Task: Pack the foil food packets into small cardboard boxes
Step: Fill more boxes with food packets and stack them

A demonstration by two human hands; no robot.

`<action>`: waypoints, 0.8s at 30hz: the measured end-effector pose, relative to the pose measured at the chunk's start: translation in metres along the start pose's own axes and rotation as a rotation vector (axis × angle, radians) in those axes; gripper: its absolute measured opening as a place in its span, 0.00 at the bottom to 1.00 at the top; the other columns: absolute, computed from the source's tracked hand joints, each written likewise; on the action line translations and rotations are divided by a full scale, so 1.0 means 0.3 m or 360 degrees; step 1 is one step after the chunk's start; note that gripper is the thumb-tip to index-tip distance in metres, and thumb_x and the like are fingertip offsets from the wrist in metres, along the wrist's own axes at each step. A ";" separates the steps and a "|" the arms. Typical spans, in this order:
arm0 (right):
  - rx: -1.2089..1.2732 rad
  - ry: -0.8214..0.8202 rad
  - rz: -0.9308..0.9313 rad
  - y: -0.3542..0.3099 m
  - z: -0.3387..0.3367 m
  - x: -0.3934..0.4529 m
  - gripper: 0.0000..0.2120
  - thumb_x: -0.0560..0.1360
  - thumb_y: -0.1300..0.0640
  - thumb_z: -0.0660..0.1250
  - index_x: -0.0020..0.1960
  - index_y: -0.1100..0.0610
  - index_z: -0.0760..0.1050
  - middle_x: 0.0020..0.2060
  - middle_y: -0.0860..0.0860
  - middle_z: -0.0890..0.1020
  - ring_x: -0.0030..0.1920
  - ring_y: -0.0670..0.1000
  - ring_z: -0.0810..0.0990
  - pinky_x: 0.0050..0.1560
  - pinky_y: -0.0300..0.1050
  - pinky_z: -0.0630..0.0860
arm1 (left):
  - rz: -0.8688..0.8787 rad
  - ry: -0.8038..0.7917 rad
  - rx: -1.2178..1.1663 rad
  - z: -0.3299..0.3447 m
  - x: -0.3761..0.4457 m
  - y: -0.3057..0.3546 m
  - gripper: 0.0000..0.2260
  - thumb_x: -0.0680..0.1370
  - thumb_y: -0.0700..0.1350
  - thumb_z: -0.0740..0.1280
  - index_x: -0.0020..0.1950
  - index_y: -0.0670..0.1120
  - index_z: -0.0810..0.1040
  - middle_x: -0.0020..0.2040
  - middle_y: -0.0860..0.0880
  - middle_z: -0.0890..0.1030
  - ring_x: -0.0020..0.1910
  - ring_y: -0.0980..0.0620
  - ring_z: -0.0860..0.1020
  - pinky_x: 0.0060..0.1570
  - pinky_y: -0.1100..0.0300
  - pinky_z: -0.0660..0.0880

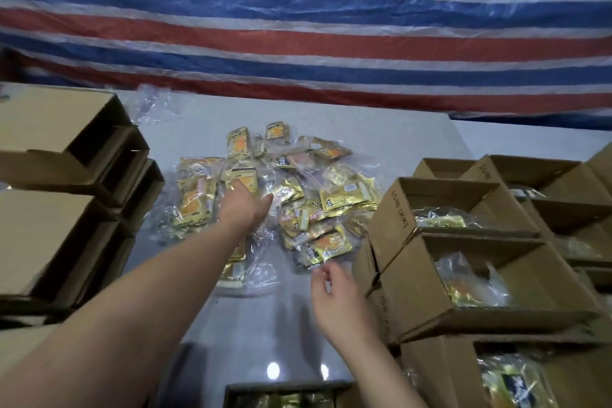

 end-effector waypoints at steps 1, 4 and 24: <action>0.0048 -0.0008 0.0020 0.008 0.008 0.002 0.13 0.82 0.46 0.55 0.56 0.51 0.74 0.52 0.46 0.78 0.54 0.50 0.77 0.54 0.47 0.73 | -0.0030 -0.0002 0.0051 0.027 0.038 0.004 0.46 0.74 0.65 0.67 0.79 0.41 0.48 0.73 0.35 0.66 0.66 0.35 0.72 0.60 0.43 0.74; 0.0123 -0.0005 0.0096 0.043 0.032 0.006 0.15 0.82 0.46 0.56 0.64 0.49 0.73 0.57 0.45 0.77 0.60 0.47 0.75 0.59 0.43 0.71 | -0.0119 -0.0064 0.0183 0.107 0.126 -0.012 0.51 0.72 0.64 0.69 0.79 0.42 0.43 0.75 0.34 0.60 0.68 0.33 0.70 0.62 0.44 0.73; 0.1322 -0.0123 0.0297 -0.221 -0.060 0.039 0.15 0.77 0.45 0.69 0.60 0.51 0.76 0.56 0.48 0.81 0.56 0.45 0.80 0.55 0.40 0.76 | 0.0612 0.0029 -0.0585 -0.238 -0.410 0.088 0.24 0.70 0.46 0.69 0.61 0.63 0.64 0.43 0.62 0.74 0.37 0.64 0.77 0.30 0.73 0.67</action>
Point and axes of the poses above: each hand's wrist, its own x-axis towards the middle knuckle, its own z-axis out of the palm, y = z × x, the point moved 3 cm from there along x, towards the middle knuckle
